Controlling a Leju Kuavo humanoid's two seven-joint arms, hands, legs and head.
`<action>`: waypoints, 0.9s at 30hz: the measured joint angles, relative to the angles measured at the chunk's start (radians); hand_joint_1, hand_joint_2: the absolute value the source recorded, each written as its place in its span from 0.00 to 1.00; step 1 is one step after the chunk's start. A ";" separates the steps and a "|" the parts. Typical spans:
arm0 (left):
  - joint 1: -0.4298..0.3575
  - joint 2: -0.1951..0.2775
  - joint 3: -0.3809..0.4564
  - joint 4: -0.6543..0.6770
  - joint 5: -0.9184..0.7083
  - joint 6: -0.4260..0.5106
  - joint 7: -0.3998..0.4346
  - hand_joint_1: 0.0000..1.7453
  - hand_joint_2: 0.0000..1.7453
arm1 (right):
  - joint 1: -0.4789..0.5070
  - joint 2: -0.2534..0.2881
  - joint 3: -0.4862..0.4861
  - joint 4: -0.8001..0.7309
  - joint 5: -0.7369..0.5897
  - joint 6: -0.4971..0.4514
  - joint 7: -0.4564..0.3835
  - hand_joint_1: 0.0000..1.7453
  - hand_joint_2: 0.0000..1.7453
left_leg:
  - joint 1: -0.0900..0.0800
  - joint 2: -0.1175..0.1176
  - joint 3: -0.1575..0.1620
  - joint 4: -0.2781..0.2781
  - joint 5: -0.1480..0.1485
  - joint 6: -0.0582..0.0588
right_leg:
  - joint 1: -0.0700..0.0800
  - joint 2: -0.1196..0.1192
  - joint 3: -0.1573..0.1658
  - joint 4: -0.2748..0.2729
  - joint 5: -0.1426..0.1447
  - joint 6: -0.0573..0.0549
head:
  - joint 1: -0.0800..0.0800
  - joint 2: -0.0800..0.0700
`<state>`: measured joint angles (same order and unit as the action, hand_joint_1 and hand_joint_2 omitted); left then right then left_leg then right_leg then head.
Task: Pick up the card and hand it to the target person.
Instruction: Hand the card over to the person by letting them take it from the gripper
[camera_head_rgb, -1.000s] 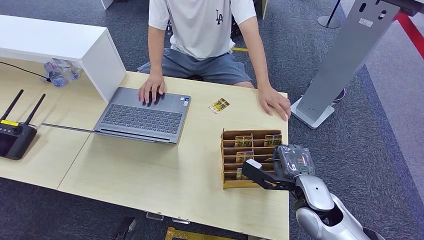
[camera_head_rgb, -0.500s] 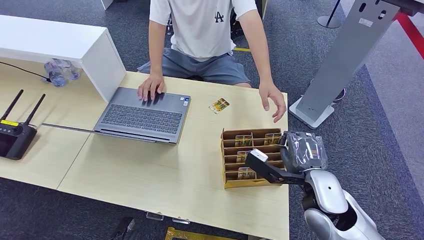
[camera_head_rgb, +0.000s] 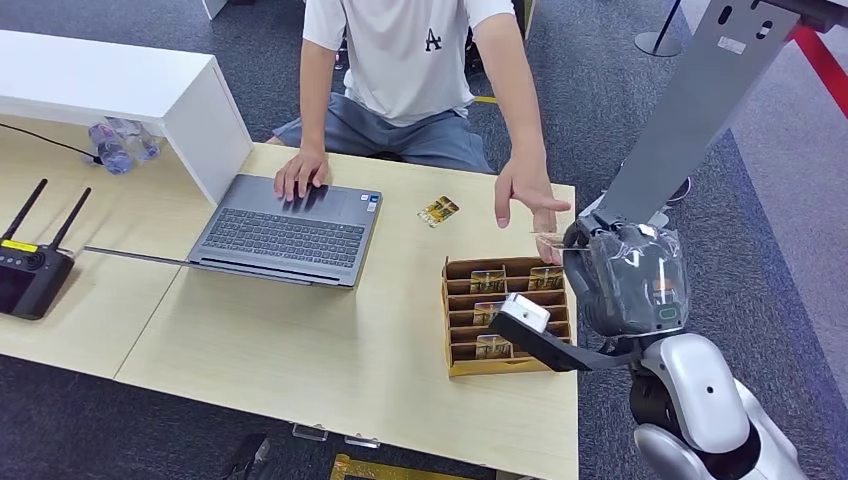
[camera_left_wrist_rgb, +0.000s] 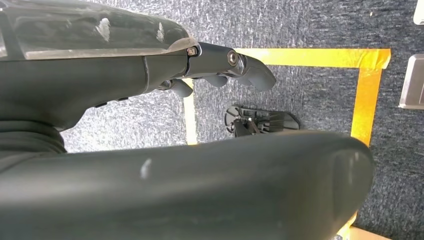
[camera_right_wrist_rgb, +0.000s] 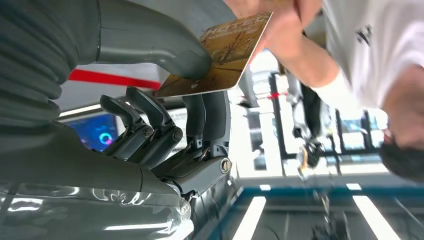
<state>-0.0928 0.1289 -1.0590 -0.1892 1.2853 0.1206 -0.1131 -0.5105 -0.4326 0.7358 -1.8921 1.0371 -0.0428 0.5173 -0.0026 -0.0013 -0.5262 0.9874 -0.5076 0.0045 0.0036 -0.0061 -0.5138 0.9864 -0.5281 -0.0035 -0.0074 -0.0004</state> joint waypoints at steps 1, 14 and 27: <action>0.000 0.000 0.000 0.000 0.000 -0.001 0.000 0.00 0.00 | 0.001 0.002 0.000 0.002 0.013 -0.024 -0.015 0.98 1.00 | 0.000 0.000 0.000 0.000 0.000 0.000 | 0.000 0.000 0.000 0.000 0.000 0.000 | 0.000 0.000; -0.001 0.000 0.000 0.000 0.008 -0.021 -0.002 0.00 0.75 | 0.011 0.030 0.002 0.083 0.096 -0.218 -0.124 0.25 1.00 | 0.000 0.000 0.000 0.000 0.000 0.000 | 0.000 0.000 0.000 0.000 0.000 0.000 | 0.000 0.000; -0.001 0.000 0.000 0.000 0.011 -0.017 -0.002 0.00 0.00 | 0.014 0.049 0.002 0.166 -0.054 -0.245 -0.168 0.00 1.00 | 0.000 0.000 0.000 0.000 0.000 0.000 | 0.000 0.000 0.000 0.000 0.000 0.000 | 0.000 0.000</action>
<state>-0.0933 0.1286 -1.0590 -0.1892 1.2963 0.1040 -0.1156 -0.4963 -0.3836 0.7381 -1.7260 0.9834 -0.2875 0.3493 -0.0026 -0.0013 -0.5265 0.9874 -0.5074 0.0046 0.0036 -0.0062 -0.5139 0.9866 -0.5281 -0.0035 -0.0074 -0.0004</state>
